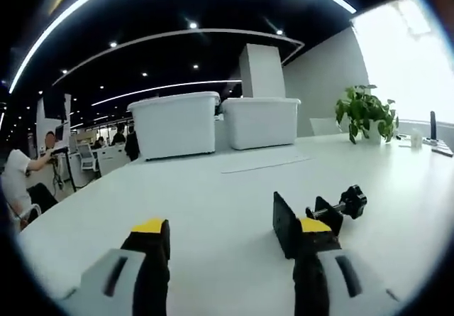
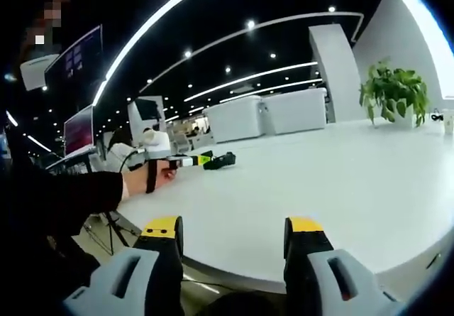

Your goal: Clamp the fixed fixture on the desktop, loosen the retaining clip, secure it to the edge of the desk, and tighten the retaining clip.

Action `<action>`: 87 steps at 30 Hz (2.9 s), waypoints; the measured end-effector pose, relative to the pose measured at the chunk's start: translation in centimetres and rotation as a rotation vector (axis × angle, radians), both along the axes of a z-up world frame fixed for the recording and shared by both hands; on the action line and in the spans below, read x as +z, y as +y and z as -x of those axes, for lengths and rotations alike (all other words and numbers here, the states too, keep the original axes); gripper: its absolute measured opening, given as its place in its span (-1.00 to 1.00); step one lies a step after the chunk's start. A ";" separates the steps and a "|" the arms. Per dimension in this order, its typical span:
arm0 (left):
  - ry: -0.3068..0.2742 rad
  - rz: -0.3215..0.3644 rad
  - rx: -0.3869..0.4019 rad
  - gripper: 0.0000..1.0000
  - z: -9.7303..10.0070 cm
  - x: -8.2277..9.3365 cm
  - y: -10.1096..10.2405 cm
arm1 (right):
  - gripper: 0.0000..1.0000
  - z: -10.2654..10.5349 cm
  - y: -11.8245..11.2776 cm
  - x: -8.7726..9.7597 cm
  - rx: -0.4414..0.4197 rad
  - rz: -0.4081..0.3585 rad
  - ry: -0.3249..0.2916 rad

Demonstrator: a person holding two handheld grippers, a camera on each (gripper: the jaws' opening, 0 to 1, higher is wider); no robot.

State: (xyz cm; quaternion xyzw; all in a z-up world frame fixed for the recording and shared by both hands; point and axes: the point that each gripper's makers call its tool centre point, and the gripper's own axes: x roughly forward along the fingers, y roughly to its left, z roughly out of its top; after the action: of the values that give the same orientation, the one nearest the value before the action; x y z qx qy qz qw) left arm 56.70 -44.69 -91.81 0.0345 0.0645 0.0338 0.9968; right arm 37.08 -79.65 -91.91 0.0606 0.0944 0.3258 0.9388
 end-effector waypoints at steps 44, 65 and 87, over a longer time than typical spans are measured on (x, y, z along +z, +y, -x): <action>0.006 -0.026 -0.204 -0.66 -3.8 -0.5 -3.5 | -0.03 -0.2 -1.1 -1.2 -0.018 -0.014 0.032; 0.005 0.028 -0.281 -0.91 -3.6 -0.4 -4.4 | -0.10 -0.7 2.9 1.9 0.072 -0.024 -0.051; -0.006 0.043 -0.418 -0.92 -1.8 -0.3 -6.9 | -0.26 -13.4 16.4 2.4 0.207 -0.141 0.039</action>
State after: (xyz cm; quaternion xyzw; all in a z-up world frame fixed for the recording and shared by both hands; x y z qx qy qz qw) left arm 58.54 -51.62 -92.09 0.0259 0.0536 -0.1749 0.9828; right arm 50.45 -63.25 -89.50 0.1228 0.0954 0.4254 0.8916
